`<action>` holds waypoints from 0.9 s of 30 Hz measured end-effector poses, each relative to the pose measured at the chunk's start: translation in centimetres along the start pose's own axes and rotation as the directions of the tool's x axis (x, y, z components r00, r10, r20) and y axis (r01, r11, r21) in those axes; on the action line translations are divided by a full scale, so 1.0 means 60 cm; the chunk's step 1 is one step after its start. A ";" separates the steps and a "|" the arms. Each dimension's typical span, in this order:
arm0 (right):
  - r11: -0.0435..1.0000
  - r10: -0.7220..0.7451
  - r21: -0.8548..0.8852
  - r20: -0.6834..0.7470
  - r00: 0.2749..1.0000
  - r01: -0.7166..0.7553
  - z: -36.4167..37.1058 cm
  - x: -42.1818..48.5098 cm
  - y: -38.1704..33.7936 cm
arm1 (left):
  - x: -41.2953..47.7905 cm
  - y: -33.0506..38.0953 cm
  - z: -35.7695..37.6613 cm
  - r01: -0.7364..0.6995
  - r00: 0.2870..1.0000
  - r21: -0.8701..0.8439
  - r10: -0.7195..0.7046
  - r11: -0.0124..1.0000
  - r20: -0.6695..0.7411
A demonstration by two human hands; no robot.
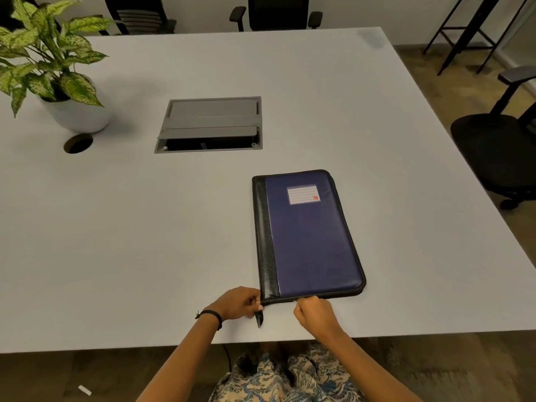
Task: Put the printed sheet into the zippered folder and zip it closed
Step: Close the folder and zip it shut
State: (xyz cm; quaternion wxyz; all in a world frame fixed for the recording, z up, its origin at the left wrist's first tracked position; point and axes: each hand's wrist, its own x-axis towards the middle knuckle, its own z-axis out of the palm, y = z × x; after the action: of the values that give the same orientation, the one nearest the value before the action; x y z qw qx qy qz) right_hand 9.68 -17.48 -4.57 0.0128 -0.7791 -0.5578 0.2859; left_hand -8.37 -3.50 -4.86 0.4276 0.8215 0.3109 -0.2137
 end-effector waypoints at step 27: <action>0.915 0.290 0.380 -0.387 0.875 -0.134 -0.033 -0.037 0.207 | 0.067 0.194 -0.014 0.098 0.944 0.513 0.084 0.853 -0.319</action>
State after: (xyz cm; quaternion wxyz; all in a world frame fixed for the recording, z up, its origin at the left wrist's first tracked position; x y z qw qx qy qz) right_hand 20.80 -23.52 -6.16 0.2402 -0.8659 -0.3922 0.1966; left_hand 2.63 -6.64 -0.26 0.1295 0.9292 0.3114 -0.1512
